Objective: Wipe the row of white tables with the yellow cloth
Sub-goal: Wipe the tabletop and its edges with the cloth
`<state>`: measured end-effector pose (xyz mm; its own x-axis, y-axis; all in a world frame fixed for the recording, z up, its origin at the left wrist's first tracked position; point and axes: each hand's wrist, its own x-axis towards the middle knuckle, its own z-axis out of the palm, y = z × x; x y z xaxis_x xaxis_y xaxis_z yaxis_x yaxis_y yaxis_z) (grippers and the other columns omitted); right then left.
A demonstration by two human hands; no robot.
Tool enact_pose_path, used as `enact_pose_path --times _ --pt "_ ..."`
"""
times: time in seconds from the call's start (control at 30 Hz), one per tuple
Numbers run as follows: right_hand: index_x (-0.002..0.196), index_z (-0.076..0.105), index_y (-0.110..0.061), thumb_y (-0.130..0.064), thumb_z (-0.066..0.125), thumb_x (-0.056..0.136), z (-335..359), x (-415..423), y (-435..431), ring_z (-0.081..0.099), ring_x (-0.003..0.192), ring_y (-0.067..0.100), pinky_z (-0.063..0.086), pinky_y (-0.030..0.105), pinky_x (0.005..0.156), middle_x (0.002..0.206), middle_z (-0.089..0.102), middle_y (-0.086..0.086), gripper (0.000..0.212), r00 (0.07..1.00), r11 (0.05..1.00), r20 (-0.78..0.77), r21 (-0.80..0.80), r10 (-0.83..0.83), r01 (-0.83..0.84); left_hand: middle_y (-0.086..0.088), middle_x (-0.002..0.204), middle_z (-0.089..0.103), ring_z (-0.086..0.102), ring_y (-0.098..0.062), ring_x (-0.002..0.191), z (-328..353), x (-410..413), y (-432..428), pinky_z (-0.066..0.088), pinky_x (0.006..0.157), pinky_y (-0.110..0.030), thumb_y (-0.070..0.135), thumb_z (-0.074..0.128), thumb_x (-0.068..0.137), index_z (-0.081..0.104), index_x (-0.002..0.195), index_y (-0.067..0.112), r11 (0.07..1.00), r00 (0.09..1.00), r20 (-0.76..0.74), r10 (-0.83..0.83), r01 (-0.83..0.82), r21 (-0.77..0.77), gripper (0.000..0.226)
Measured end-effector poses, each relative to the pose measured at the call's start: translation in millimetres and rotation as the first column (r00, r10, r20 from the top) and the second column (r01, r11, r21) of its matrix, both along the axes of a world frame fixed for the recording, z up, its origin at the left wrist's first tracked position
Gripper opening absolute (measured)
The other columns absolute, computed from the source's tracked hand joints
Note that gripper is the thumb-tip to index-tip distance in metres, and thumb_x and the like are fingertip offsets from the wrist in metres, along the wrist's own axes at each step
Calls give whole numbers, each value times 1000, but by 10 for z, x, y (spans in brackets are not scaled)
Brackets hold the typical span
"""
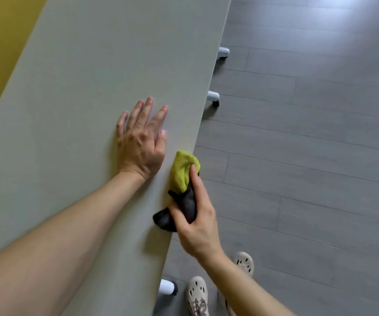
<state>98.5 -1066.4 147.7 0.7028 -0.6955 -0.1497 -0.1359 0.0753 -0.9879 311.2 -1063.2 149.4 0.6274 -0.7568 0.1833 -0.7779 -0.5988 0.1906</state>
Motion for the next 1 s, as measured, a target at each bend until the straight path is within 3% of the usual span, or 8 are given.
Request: enact_pose_path --times 0.1,0.2,0.3,0.37,0.5,0.67,0.8,1.0 --pt "170 34 -23 -27 76 87 -16 384 -355 35 158 4 27 21 129 171 40 -9 93 995 995 -39 -54 -90 88 -10 171 45 39 -27 160 15 -8 -4 22 131 -55 37 50 98 62 151 24 999 1000 -27 10 -11 -49 57" --pt "170 34 -24 -31 75 87 -10 849 -825 34 159 13 26 13 123 173 38 -1 93 975 974 -79 -113 -207 197 -17 152 61 54 -35 146 24 -33 26 30 128 -58 30 56 91 72 126 12 988 997 -70 30 -40 -147 42" --pt "169 36 -32 -28 72 86 40 691 -586 41 156 10 36 32 127 171 42 -7 91 972 974 -74 -69 -221 216 -20 134 65 61 -41 129 86 -53 71 42 120 -59 25 54 87 74 115 9 984 992 -127 19 -41 -174 38" --pt "169 38 -32 -24 70 86 42 285 0 41 156 5 36 34 129 170 44 -10 89 984 985 -42 -7 -174 174 -20 141 63 58 -41 136 124 -69 176 40 123 -54 23 52 90 74 123 8 991 986 -168 -11 -12 -136 42" --pt "170 34 -27 -16 72 90 152 -573 1097 37 157 3 29 20 127 169 43 -13 89 998 999 -41 7 -41 41 -15 152 61 55 -37 145 227 -381 780 40 125 -52 19 54 96 73 133 14 994 974 -197 -109 102 -45 41" --pt "170 32 -14 -26 75 91 56 -64 570 32 162 14 26 32 133 175 36 1 91 992 993 -91 -85 -91 83 -15 161 55 50 -34 151 237 -1227 1951 37 126 -57 18 58 105 69 141 13 998 990 -126 -69 69 -5 38" --pt "171 32 -26 -25 74 90 122 304 40 36 158 8 30 27 129 173 38 -9 91 974 980 -122 -82 -189 180 -13 171 43 39 -30 161 129 -1621 2513 30 129 -62 24 52 111 61 155 16 997 996 -60 -69 70 13 45" --pt "169 36 -27 -9 77 94 57 -474 1160 38 157 2 32 35 131 171 42 -12 88 988 993 -97 -11 -119 119 -10 172 42 36 -28 162 40 -1610 2550 29 128 -62 23 48 109 59 157 20 995 996 -26 -80 79 -65 50"
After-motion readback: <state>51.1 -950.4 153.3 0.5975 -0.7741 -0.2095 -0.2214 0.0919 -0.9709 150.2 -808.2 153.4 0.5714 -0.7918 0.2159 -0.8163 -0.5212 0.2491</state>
